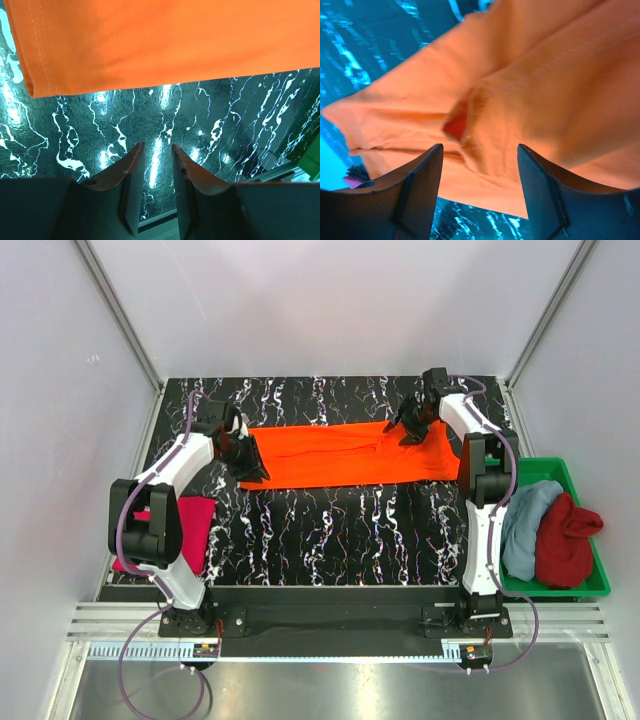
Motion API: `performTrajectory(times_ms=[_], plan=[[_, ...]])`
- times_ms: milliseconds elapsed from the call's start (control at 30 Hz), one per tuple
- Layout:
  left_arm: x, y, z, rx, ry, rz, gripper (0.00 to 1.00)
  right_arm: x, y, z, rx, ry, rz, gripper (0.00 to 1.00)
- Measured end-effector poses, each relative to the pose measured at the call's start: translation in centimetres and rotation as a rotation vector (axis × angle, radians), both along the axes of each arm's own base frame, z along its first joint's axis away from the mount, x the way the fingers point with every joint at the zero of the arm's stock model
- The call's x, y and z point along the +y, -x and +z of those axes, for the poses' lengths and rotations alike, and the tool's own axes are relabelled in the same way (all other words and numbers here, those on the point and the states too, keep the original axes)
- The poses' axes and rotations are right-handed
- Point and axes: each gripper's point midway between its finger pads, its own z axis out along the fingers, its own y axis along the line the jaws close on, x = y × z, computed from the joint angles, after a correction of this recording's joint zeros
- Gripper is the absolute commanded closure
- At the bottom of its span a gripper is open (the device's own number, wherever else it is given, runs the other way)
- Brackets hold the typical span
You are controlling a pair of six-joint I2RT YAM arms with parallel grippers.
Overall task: Fold and stack the t-shirts
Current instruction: Fold the tshirt
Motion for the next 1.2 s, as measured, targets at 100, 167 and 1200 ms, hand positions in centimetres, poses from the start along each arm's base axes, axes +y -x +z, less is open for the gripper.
performTrajectory(times_ms=[100,167,1200], plan=[[-0.1,0.0,0.0,0.000,0.006,-0.004,0.67,0.6,-0.5,0.9,-0.021,-0.021,0.008,0.33],[-0.1,0.0,0.1,-0.001,0.007,-0.007,0.68,1.1,-0.9,1.3,-0.038,-0.026,0.013,0.34],[-0.5,0.2,-0.8,0.031,0.026,-0.019,0.68,5.9,-3.2,2.5,-0.048,-0.053,0.113,0.56]])
